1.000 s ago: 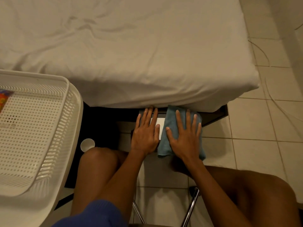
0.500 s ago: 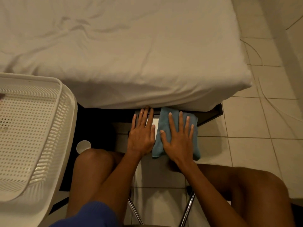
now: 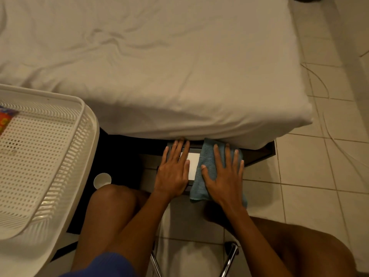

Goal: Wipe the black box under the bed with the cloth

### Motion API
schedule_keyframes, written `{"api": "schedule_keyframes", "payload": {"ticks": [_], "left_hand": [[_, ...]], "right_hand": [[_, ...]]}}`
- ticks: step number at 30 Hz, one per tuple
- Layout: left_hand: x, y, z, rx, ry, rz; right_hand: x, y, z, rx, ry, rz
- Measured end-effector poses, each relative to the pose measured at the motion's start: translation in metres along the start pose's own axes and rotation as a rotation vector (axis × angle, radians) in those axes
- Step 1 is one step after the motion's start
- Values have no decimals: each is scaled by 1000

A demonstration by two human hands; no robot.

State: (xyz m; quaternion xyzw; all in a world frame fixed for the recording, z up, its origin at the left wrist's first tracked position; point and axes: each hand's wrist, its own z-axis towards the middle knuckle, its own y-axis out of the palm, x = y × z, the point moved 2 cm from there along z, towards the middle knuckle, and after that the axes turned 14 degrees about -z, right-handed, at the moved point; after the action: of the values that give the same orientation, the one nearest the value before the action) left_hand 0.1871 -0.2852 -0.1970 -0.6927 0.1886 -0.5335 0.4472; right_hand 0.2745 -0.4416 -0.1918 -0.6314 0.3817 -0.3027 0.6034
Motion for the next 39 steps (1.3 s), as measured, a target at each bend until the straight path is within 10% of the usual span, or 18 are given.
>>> {"api": "schedule_keyframes", "payload": {"ticks": [39], "left_hand": [[1, -1, 0, -20, -4, 1]], "right_hand": [[-17, 5, -20, -47, -106, 8]]}}
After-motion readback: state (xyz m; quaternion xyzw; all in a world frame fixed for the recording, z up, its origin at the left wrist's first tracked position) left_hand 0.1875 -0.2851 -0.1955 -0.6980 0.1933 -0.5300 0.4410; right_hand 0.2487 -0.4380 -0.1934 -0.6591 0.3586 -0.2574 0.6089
